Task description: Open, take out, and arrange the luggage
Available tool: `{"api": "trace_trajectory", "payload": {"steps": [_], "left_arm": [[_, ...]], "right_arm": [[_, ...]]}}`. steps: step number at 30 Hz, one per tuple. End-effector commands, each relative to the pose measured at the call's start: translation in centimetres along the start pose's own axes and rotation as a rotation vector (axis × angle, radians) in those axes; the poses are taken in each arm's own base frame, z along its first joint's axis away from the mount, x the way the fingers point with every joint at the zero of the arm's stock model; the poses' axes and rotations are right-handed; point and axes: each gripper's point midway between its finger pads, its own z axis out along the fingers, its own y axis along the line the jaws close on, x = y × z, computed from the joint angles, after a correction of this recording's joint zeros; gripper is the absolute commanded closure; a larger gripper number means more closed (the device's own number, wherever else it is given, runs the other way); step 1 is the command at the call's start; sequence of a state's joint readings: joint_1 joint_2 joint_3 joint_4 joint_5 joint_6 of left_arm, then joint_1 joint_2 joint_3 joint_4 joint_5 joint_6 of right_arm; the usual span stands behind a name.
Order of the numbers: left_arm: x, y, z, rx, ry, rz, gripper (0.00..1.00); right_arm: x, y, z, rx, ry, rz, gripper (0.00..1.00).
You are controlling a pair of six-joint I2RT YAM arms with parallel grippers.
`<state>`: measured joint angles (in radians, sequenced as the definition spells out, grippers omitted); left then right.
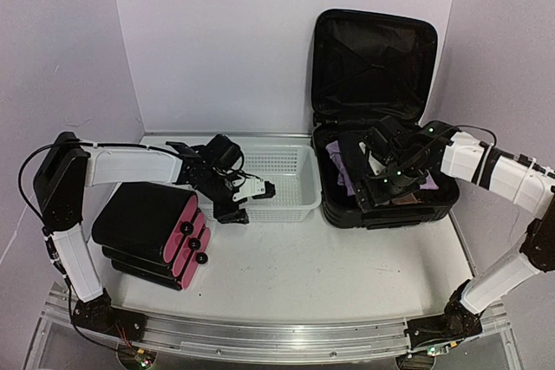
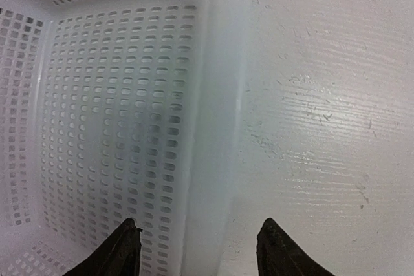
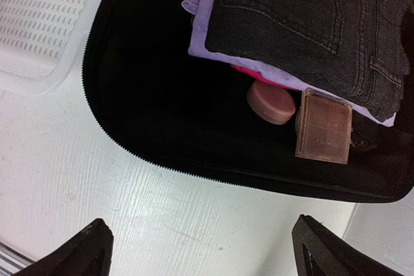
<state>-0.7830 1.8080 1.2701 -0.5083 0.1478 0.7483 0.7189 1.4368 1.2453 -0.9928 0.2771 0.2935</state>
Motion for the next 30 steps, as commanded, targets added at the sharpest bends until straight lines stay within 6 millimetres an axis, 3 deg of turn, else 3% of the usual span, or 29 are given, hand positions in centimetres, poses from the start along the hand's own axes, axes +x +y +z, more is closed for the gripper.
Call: {"api": "trace_trajectory", "payload": {"steps": [1, 4, 9, 12, 16, 23, 30], "left_arm": [[-5.8, 4.7, -7.9, -0.135, -0.224, -0.127, 0.36], [-7.9, 6.8, -11.9, -0.205, -0.315, -0.23, 0.33], [-10.8, 7.7, -18.8, -0.241, -0.524, -0.404, 0.29], [-11.4, 7.6, -21.7, -0.244, -0.618, -0.513, 0.27], [-10.7, 7.3, -24.3, -0.262, -0.689, -0.638, 0.25], [-8.0, 5.7, -24.1, -0.254, -0.682, -0.763, 0.23], [-7.2, 4.5, -22.2, -0.187, -0.656, -0.815, 0.23]], "right_arm": [[-2.5, -1.6, -1.3, 0.095, -0.073, 0.036, 0.02], [-3.7, -2.3, -1.8, 0.138, -0.1, 0.034, 0.02], [-6.1, -3.3, -1.0, 0.214, -0.09, 0.011, 0.02], [-7.9, -3.3, 0.4, 0.227, -0.066, -0.001, 0.04], [-10.2, -3.0, 2.6, 0.261, -0.019, -0.03, 0.18], [-13.0, -3.0, 6.4, 0.343, 0.054, -0.085, 0.23], [-13.5, -4.0, 8.8, 0.437, 0.103, -0.101, 0.29]]}}
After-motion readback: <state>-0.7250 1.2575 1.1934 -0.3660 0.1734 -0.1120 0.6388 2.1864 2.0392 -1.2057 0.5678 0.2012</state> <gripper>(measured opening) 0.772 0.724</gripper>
